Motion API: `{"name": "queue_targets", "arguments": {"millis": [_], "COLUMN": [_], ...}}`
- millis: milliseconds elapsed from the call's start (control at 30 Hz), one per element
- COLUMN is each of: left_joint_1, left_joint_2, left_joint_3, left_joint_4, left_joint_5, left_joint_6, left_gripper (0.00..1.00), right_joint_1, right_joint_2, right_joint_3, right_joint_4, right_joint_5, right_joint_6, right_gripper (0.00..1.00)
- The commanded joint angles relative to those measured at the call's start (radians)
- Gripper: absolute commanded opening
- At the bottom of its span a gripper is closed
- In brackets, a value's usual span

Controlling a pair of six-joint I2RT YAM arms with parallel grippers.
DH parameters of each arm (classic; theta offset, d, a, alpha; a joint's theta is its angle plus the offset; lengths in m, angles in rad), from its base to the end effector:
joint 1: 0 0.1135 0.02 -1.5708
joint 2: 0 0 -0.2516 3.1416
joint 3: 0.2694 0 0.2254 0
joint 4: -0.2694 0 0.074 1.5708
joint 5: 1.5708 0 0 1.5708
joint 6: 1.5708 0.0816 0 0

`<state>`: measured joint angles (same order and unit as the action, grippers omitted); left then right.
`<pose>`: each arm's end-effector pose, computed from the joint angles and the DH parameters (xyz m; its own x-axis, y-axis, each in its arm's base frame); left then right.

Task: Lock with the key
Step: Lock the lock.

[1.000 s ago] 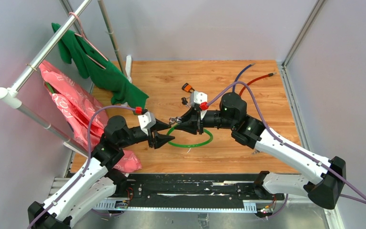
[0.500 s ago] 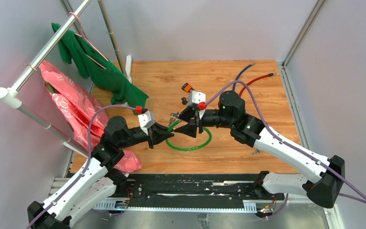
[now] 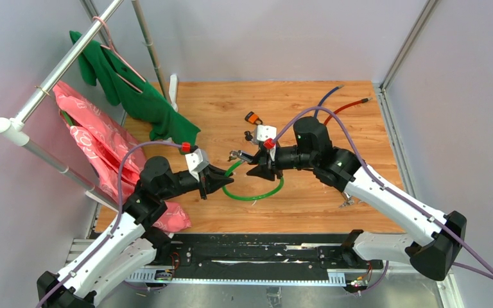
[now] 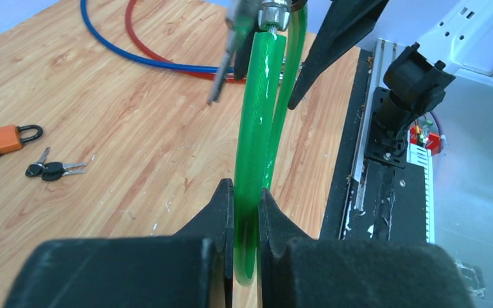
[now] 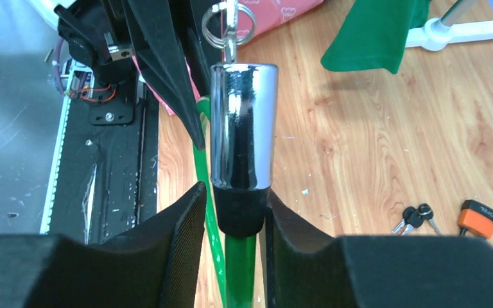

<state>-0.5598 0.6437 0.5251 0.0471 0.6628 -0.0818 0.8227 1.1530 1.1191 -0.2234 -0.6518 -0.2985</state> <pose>0.1255 -0.1379 0.2885 -0.1370 0.0099 -0.9905 0.9306 0.3440 -0.1253 0.1483 0.2326 0.3607 0.1233 -0.2109 -0.9697 -0.9893 0.0510 -0.1369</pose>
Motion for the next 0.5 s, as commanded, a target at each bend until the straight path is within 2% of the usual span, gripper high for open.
{"name": "queue_targets", "arguments": {"millis": [0,100,167,467], "left_joint_1": [-0.001,-0.001,-0.002,-0.002], "left_joint_2": [-0.013,-0.005,-0.002,-0.011], "left_joint_3": [-0.004,-0.011,-0.017,-0.036], "left_joint_4": [0.035,-0.017,-0.072,-0.139], "left_joint_5": [0.011,-0.021,-0.056,-0.070], "left_joint_6": [0.022,0.075,0.121,0.178], "left_gripper": [0.00,0.00,0.00,0.00], "right_joint_1": [-0.013,-0.013,-0.013,-0.060], "right_joint_2": [0.008,0.006,-0.003,-0.067], "right_joint_3": [0.031,0.044,0.046,0.012], "right_joint_4": [-0.064,-0.064,-0.063,0.007], "right_joint_5": [-0.009,0.003,0.022,0.033], "right_joint_6": [-0.028,-0.022,-0.021,0.040], "right_gripper": [0.26,0.07,0.00,0.00]}}
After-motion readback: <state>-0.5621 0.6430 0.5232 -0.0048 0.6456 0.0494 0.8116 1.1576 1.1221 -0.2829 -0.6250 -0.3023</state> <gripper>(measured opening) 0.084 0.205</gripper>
